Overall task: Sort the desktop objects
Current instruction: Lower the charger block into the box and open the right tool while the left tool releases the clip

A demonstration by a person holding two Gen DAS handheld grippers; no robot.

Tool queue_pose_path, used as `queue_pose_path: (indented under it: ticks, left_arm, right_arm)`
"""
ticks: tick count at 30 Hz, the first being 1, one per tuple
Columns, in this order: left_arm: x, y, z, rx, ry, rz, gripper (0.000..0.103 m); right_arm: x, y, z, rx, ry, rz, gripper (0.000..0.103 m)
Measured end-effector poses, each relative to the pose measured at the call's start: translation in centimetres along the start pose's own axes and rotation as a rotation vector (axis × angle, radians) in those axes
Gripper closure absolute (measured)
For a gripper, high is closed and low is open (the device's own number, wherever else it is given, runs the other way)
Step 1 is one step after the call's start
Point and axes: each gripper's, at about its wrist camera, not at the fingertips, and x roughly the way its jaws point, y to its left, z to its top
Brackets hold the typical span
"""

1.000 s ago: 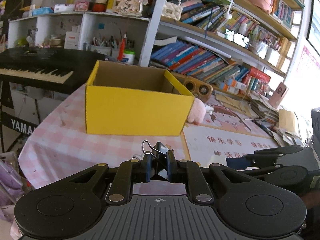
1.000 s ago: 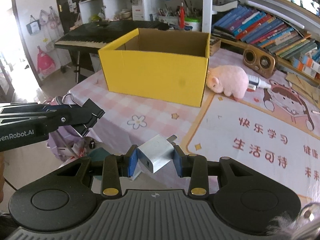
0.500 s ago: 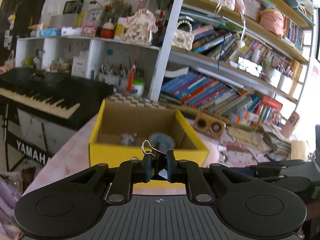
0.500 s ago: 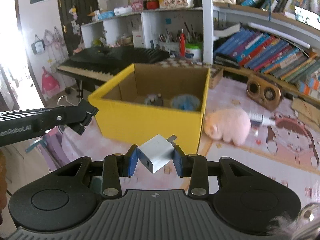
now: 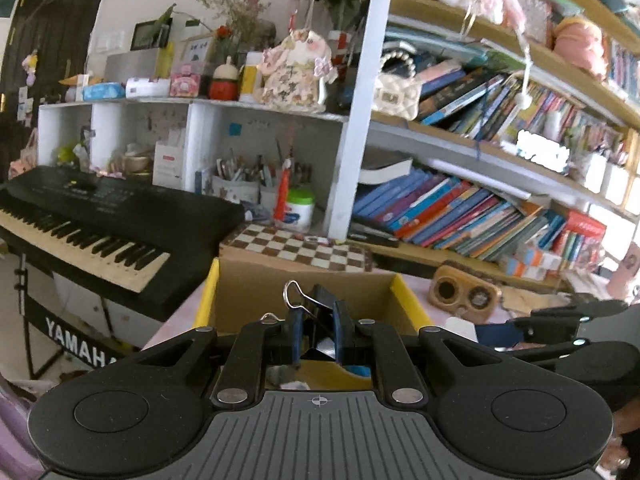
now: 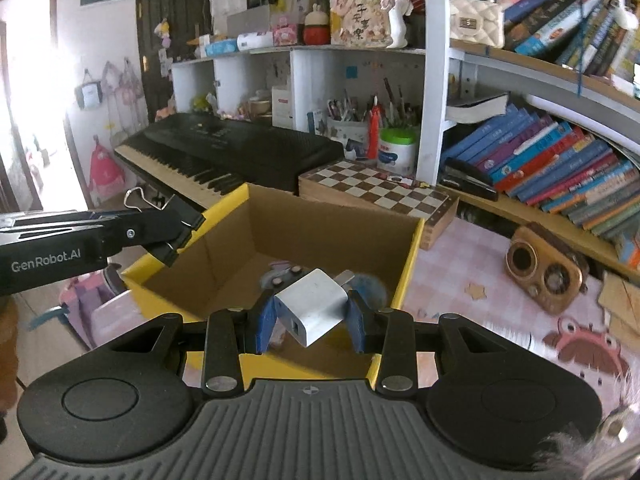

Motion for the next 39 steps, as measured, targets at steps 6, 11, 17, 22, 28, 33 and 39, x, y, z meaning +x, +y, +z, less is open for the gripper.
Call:
queue_pose_path:
  ticks: [6,11,17,22,28,33,39]
  left_arm:
    - [4.8,0.8,0.3,-0.002,0.108,0.016,0.09]
    - [8.4,0.8,0.2,0.062,0.185,0.03,0.089]
    - [11.4,0.7,-1.0,0.115,0.321,0.076,0.089]
    - [12.6,0.7,-2.2,0.127,0.406,0.08,0.089]
    - [13.5,0.8,-2.9,0.148,0.494,0.077,0.089]
    - [13.3,1.0,-3.0,0.141,0.502,0.066,0.089]
    - [13.0,1.0,-3.0,0.141,0.482,0.064,0.089]
  right_arm:
    - [4.3,-1.1,1.5,-0.095,0.069,0.039,0.068]
    - [8.8,-1.1,1.9,-0.205,0.161,0.084,0.068]
    - [13.2,-1.2,1.9,-0.336,0.305,0.13,0.068]
    - [15.1,-0.2,1.7,-0.449,0.391,0.157,0.068]
    - [16.0,0.9,1.3,-0.562,0.422,0.179,0.068]
    - [16.6,1.7,1.2,-0.604,0.436,0.201,0.068]
    - [17.1,2.2,1.1,-0.623,0.455,0.212,0.067]
